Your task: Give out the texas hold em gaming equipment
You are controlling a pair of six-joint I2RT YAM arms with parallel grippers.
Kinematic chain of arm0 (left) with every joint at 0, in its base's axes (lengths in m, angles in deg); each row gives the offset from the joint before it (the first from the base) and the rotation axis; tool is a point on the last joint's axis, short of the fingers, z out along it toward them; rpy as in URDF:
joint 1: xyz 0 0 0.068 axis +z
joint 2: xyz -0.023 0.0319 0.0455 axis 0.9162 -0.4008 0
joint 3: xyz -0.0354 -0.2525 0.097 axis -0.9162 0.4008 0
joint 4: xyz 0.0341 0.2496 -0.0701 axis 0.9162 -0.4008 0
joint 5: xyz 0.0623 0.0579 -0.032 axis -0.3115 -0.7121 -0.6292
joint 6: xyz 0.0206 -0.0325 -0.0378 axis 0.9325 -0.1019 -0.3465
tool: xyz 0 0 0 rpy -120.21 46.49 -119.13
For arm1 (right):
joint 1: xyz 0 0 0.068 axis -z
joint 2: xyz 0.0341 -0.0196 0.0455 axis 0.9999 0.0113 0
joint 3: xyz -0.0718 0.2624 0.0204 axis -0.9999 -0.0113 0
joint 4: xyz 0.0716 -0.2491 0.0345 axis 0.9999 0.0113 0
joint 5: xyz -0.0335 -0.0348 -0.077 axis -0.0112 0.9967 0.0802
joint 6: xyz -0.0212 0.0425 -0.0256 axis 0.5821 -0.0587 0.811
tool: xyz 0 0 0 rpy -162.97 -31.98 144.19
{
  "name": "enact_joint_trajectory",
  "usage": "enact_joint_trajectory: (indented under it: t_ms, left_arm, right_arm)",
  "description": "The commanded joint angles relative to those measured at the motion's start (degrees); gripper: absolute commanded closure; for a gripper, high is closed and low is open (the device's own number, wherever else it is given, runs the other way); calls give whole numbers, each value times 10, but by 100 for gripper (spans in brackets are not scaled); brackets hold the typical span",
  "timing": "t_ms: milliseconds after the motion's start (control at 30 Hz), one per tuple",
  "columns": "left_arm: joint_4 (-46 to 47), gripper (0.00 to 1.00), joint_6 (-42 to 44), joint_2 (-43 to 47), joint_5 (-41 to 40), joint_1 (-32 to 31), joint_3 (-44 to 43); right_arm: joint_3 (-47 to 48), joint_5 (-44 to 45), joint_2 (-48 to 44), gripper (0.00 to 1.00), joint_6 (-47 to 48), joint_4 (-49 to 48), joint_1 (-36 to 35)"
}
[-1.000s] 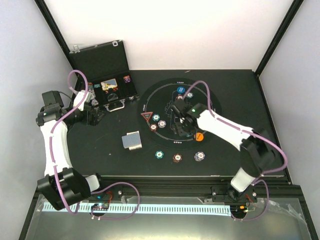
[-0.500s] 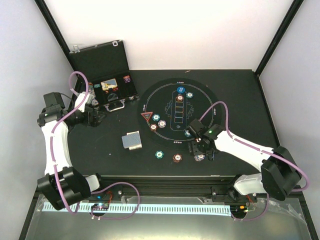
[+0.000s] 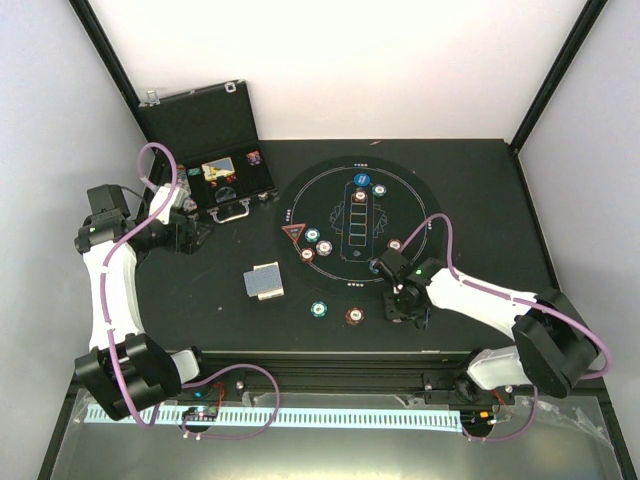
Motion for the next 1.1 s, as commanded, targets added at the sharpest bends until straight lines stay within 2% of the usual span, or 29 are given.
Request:
enact_joint_trajectory:
  t_ms: [0,333,900,967,1067]
  left_arm:
    - [14,1,8,3,21,2,3]
    - [14,1,9,3,20,2,5]
    - [11,1,12,0,13,2,3]
    - [10,1,12,-1,14,2,3]
    - [9,1,12,-2,13,2,3]
  right_arm:
    - [-9,-10,-3,39,-13,-18,1]
    - [-8,-7,-3,59,-14,-16,-1]
    - [-8,1,12,59,-13,-15,0]
    - [-8,0,14,62,-13,-16,0]
    - [-4,0,11,74,-12,-13,-1]
